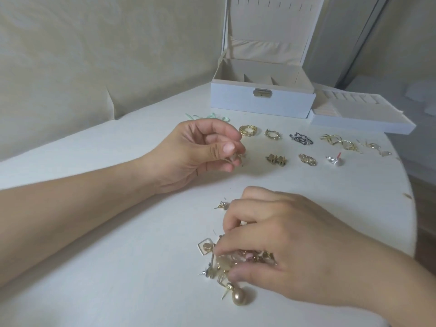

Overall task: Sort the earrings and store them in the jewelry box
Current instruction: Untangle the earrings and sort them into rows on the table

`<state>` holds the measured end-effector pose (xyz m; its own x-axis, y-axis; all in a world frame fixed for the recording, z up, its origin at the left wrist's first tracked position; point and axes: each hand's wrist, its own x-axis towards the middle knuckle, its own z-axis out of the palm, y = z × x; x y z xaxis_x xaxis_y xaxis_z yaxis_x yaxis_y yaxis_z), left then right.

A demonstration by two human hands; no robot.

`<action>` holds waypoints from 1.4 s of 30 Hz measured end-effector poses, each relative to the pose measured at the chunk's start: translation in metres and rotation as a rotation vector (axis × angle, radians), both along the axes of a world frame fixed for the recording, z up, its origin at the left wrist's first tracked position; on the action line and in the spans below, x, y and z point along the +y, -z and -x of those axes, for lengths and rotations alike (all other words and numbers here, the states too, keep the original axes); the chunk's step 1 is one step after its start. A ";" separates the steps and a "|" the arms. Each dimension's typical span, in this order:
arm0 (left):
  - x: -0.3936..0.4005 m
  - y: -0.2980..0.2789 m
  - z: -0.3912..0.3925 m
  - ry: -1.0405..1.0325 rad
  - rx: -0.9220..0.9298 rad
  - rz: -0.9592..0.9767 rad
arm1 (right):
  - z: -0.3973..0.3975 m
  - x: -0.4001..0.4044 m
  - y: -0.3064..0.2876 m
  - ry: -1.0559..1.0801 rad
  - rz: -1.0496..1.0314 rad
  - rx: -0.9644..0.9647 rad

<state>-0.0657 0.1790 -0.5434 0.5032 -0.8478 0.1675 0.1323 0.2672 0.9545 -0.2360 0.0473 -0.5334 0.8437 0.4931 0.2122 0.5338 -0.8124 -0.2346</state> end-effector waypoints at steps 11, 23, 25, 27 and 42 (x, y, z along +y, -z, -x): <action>0.000 0.003 0.000 -0.013 -0.045 0.005 | -0.003 -0.004 0.001 0.141 -0.373 -0.130; -0.002 -0.001 0.020 -0.127 -0.100 -0.071 | -0.022 -0.014 0.008 0.333 -0.870 -0.099; -0.002 -0.001 0.022 -0.143 -0.108 -0.070 | -0.021 -0.012 0.008 0.351 -0.810 -0.173; -0.002 -0.001 0.025 -0.134 -0.130 -0.070 | -0.020 -0.011 0.005 0.374 -0.738 -0.248; -0.001 0.014 0.032 -0.014 -0.398 -0.150 | -0.008 -0.092 -0.012 0.644 -0.808 -0.254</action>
<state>-0.0974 0.1783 -0.5572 0.4354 -0.8713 0.2265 -0.2574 0.1206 0.9587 -0.2284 -0.0448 -0.5210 0.7801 -0.3968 0.4838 0.1680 -0.6120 -0.7728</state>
